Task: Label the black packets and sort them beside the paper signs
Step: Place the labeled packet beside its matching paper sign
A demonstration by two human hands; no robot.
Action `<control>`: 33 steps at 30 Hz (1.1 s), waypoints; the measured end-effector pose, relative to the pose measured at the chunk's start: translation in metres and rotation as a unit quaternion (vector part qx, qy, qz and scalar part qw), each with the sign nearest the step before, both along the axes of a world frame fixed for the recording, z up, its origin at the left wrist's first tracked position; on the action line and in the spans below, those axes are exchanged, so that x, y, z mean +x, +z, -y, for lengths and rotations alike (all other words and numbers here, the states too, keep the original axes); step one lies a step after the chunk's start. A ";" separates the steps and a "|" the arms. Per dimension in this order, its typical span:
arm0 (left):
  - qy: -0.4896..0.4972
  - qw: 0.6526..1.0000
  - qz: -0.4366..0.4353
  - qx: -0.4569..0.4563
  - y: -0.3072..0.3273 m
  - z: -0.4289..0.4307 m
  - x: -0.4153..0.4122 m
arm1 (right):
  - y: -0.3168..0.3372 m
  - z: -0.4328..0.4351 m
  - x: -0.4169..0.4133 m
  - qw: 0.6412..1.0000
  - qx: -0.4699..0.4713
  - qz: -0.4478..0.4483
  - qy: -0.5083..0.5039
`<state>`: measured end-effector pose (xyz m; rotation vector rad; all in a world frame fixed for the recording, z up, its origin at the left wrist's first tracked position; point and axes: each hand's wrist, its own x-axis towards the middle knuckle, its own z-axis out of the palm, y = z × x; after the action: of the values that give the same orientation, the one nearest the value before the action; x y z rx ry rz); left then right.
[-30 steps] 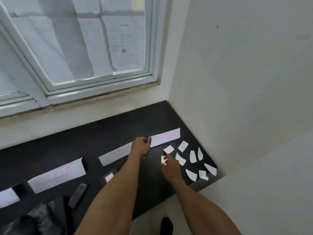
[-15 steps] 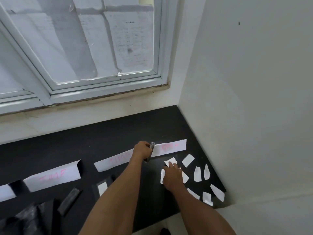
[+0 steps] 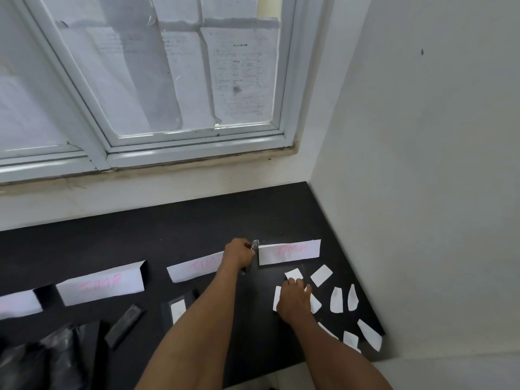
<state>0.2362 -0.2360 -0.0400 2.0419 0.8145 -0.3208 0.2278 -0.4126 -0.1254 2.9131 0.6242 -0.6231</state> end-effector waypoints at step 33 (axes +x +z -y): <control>0.223 0.911 0.122 -0.324 0.099 -0.134 -0.103 | 0.150 -0.150 -0.078 0.871 0.114 0.347 0.329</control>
<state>0.1334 -0.1025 0.0593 1.2043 0.8483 -0.0557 0.1493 -0.2621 0.0245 2.5296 1.4983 0.5804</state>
